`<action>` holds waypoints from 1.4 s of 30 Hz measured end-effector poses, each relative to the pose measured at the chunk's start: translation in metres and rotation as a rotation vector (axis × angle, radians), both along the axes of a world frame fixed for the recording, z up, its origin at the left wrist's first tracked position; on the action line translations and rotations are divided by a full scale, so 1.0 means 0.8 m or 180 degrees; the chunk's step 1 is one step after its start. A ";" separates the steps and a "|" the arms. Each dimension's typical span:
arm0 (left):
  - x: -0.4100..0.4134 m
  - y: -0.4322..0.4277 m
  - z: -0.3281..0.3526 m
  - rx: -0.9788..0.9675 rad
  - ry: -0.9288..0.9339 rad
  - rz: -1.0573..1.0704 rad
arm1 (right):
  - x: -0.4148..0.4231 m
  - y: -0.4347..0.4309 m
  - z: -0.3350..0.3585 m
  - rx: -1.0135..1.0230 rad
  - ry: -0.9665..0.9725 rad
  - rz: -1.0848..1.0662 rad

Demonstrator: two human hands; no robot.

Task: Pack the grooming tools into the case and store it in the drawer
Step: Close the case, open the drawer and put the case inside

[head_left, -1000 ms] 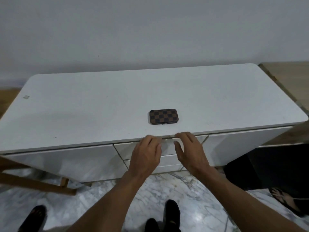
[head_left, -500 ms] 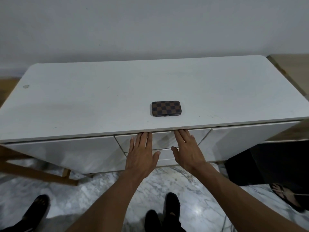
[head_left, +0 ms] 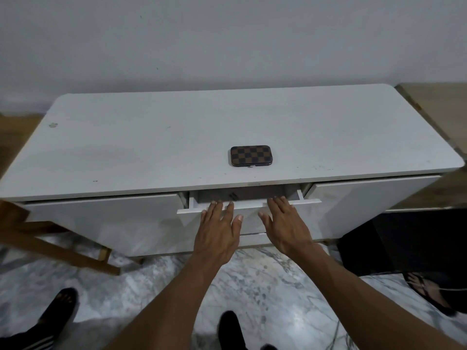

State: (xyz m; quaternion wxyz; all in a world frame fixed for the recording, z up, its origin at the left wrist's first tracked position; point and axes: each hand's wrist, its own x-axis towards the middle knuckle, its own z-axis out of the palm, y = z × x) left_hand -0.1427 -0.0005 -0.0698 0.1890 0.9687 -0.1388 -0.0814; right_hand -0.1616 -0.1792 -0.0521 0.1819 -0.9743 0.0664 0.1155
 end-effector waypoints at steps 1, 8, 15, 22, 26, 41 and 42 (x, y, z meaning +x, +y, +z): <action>-0.006 0.001 0.000 0.0046 0.0047 -0.0015 | -0.006 -0.001 0.003 -0.0027 0.0068 0.0032; -0.064 0.006 0.005 0.0522 0.0154 -0.0172 | -0.066 -0.002 0.009 -0.0211 0.0308 0.0287; -0.143 0.014 0.018 0.0751 0.0323 -0.0211 | -0.140 0.006 0.017 -0.0251 0.0474 0.0447; -0.190 0.021 0.026 0.0833 0.0495 -0.0244 | -0.184 0.012 0.015 -0.0292 0.0484 0.0486; -0.193 0.022 0.028 0.0835 0.0556 -0.0268 | -0.188 0.010 0.019 -0.0253 0.0519 0.0473; -0.048 0.019 0.081 0.0453 -0.0184 -0.0030 | -0.030 0.009 0.111 -0.0193 -0.0195 0.0307; -0.029 0.017 0.084 0.0407 -0.0193 -0.0033 | -0.011 0.009 0.115 -0.0210 -0.0229 0.0317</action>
